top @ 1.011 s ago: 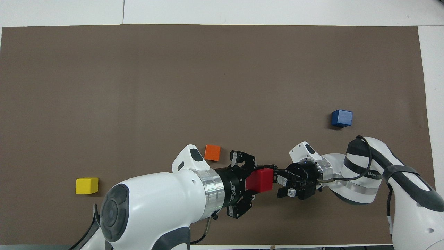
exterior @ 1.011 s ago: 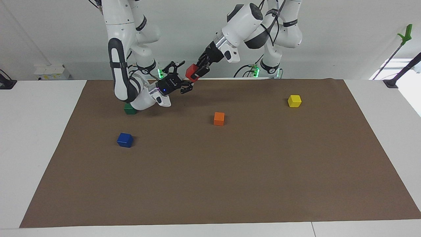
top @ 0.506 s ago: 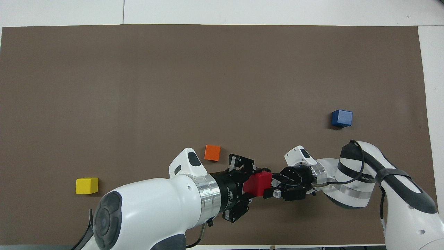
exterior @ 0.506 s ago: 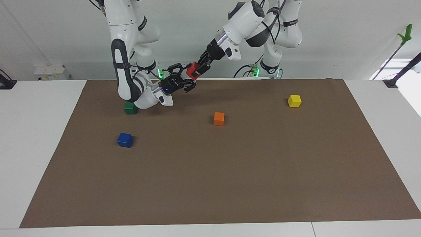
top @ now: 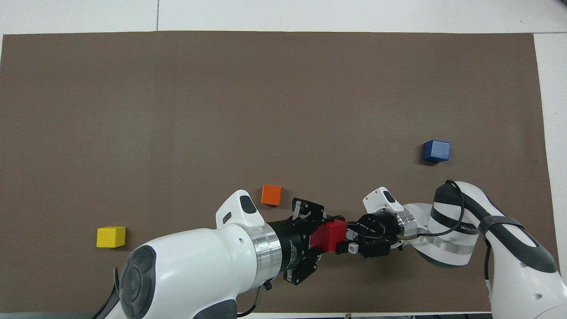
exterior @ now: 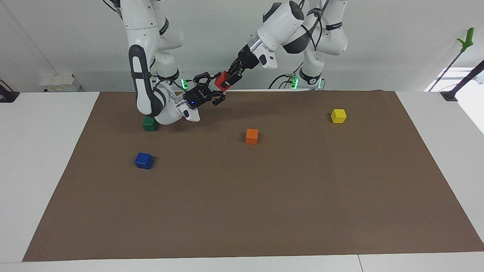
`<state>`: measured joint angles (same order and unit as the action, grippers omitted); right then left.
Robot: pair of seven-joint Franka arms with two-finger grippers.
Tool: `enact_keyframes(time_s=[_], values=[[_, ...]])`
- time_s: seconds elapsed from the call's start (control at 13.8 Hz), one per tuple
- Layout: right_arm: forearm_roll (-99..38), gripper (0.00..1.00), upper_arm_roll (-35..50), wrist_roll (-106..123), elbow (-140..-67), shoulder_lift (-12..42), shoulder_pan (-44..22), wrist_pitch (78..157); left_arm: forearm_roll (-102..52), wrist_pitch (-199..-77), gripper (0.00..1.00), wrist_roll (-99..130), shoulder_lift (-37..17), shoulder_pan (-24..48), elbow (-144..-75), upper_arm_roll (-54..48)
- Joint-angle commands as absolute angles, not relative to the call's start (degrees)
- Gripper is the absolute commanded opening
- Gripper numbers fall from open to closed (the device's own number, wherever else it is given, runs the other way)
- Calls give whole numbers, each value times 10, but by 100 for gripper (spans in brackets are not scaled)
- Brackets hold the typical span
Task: Transfer red block to right arm and stack on blue block
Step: 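Close the right gripper on the red cube held by the left gripper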
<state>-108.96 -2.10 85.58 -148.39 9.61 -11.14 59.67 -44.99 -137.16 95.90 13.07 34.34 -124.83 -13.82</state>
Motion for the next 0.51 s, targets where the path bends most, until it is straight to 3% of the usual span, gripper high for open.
enact_keyframes(time_s=[0.0, 0.43], values=[[-1110, 0, -20, 847, -1486, 78, -117, 603, -459, -1381, 0, 942, 144, 360, -1280, -134], [-1111, 0, -21, 844, -1483, 79, -115, 602, -459, -1379, 0, 943, 143, 360, -1279, -133]])
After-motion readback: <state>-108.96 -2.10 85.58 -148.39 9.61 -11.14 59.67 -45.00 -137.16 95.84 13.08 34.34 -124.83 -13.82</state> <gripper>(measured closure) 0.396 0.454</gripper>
